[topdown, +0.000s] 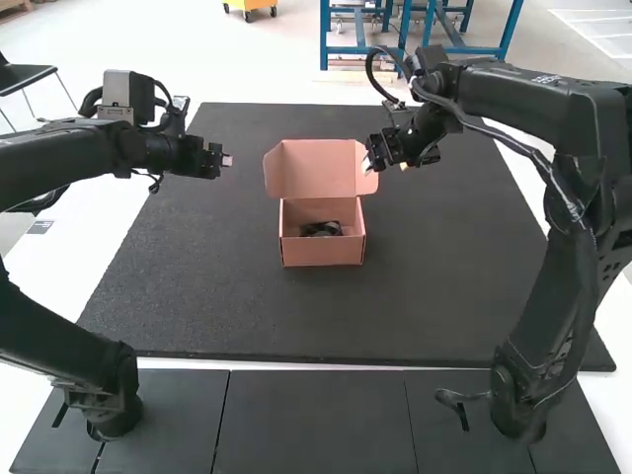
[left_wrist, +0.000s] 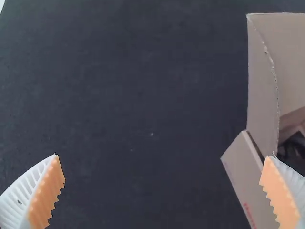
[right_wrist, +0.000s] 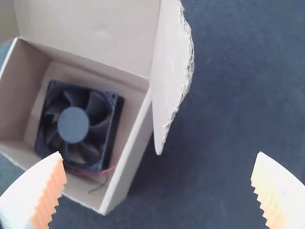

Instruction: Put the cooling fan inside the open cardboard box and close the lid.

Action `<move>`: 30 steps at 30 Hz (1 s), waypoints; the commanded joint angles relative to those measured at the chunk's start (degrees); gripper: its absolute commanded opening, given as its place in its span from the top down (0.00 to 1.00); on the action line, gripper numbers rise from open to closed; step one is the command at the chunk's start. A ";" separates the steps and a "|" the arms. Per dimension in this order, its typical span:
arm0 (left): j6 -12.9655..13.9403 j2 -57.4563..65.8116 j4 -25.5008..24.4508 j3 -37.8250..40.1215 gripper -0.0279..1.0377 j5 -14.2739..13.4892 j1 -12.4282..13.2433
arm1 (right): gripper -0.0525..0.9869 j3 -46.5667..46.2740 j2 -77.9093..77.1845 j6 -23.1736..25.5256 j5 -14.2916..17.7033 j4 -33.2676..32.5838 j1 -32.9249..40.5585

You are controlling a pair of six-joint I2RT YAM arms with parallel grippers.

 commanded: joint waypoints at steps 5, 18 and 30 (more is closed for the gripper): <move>0.73 3.28 2.04 3.62 0.07 -2.88 -4.14 | 0.10 -1.41 -1.87 0.45 -1.11 5.20 -1.68; -0.06 7.77 5.73 4.50 0.07 -4.11 -5.28 | 0.13 -2.02 -0.99 1.50 -2.34 9.07 -1.50; -0.06 12.07 8.63 4.50 0.06 -4.11 -3.53 | 0.12 4.31 1.83 1.50 -2.52 6.87 -1.33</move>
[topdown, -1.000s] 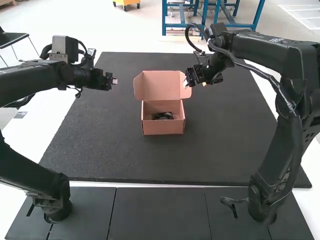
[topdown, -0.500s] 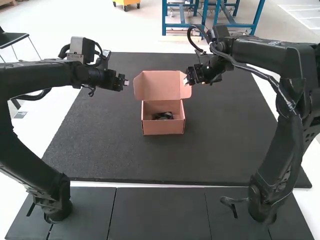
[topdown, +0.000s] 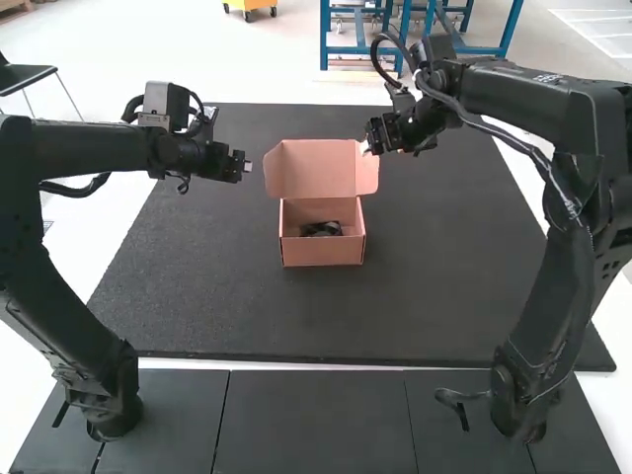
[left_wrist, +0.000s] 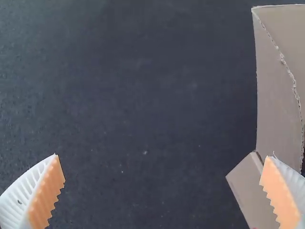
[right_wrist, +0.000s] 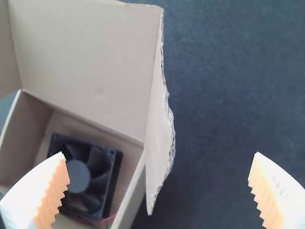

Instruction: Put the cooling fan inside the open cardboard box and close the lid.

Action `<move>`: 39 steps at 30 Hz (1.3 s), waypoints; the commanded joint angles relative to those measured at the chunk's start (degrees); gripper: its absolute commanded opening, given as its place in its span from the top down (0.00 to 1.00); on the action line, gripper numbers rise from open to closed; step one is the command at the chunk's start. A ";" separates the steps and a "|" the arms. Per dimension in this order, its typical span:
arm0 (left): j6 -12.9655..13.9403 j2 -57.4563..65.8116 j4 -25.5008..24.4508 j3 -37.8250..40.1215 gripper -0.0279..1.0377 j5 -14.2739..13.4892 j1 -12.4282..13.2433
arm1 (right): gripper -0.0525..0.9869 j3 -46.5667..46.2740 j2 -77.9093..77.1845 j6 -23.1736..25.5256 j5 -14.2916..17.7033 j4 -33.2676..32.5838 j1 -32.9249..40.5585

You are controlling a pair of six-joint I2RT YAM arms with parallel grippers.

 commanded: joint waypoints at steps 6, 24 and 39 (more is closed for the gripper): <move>0.05 3.06 1.11 2.67 0.06 -0.49 0.26 | 0.12 5.52 2.51 1.00 -1.91 -2.23 -0.12; 0.31 5.61 1.20 3.46 0.07 0.39 -0.98 | 0.12 8.42 3.92 1.18 -5.60 -8.82 -0.65; -0.13 6.14 0.50 4.96 0.06 1.36 -5.19 | 0.12 8.78 4.36 1.53 -8.33 -10.84 -0.83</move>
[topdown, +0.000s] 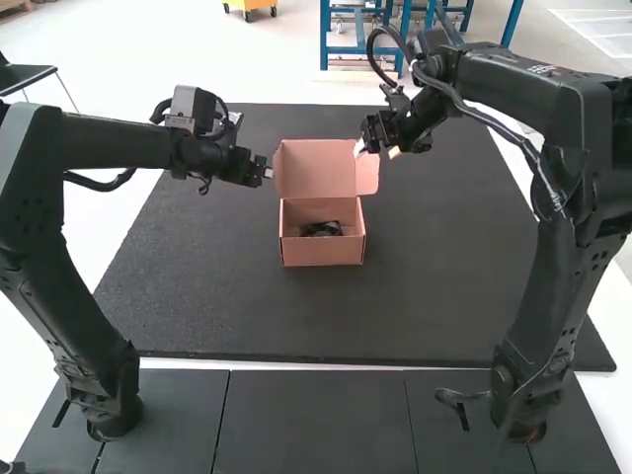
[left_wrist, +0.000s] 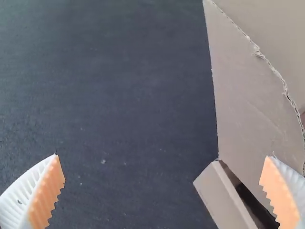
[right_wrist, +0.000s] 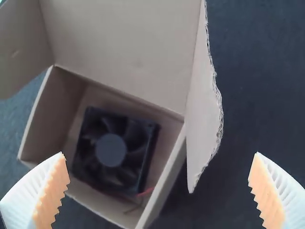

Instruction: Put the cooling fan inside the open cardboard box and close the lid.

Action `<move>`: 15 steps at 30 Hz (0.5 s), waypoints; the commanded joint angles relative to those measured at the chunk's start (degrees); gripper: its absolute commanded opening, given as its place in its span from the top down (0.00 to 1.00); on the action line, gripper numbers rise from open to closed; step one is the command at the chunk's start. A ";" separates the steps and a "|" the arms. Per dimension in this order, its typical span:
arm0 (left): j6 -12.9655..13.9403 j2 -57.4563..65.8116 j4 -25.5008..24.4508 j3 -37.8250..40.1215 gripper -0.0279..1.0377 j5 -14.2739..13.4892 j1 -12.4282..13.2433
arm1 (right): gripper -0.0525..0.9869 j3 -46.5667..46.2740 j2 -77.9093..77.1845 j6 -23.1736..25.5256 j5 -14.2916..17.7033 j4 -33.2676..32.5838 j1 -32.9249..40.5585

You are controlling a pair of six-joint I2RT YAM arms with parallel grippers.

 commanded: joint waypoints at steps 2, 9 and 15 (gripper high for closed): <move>-0.15 0.89 0.04 1.98 0.07 0.64 -0.32 | 0.12 2.02 1.08 0.90 -2.56 -0.57 -0.83; -0.24 0.80 -0.49 1.98 0.06 0.64 -0.32 | 0.13 2.29 2.49 1.77 -3.79 -0.66 -0.91; -0.24 0.71 -0.84 1.98 0.07 0.64 -0.32 | 0.18 3.08 4.33 2.04 -3.79 -0.40 -0.91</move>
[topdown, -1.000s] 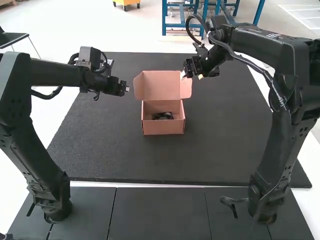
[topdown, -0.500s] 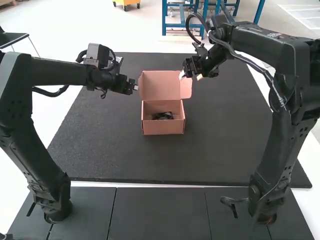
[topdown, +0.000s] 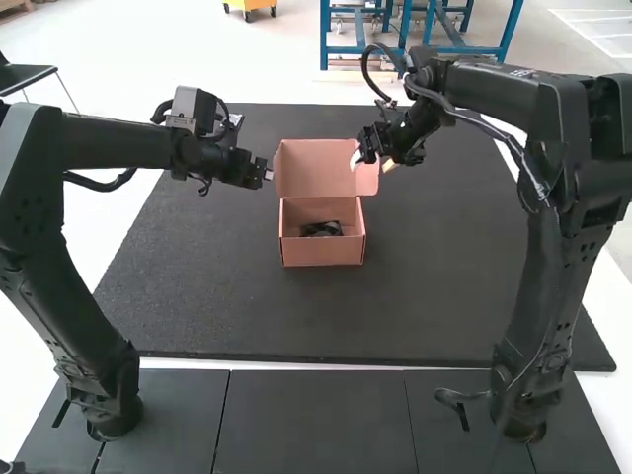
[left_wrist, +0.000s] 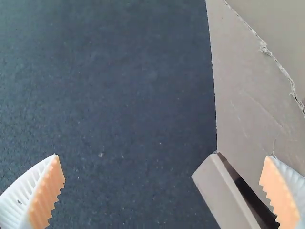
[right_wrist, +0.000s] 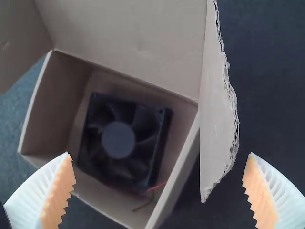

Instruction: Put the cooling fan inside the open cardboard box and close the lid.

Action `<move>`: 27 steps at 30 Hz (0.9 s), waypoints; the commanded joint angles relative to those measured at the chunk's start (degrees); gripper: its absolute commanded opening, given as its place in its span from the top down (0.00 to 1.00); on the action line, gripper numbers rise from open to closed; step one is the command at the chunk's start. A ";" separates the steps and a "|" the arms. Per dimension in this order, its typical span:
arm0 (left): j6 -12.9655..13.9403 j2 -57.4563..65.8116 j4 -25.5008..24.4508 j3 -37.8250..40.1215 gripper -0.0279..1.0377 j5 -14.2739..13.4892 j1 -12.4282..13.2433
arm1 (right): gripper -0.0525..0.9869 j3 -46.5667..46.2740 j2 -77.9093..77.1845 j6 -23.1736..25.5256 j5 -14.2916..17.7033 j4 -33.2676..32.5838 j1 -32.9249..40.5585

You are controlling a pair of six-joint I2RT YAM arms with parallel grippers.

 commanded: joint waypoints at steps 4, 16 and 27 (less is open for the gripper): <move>-0.30 0.71 0.18 1.98 0.06 0.64 -0.23 | 0.24 3.43 0.73 0.62 -1.06 0.83 -0.91; -0.30 0.80 0.18 2.34 0.06 0.64 -0.23 | 0.57 5.01 1.61 0.44 -0.36 1.97 -0.91; -0.30 0.71 0.10 2.34 0.06 0.64 -0.23 | 0.69 5.36 3.10 -0.44 -0.27 1.80 -0.74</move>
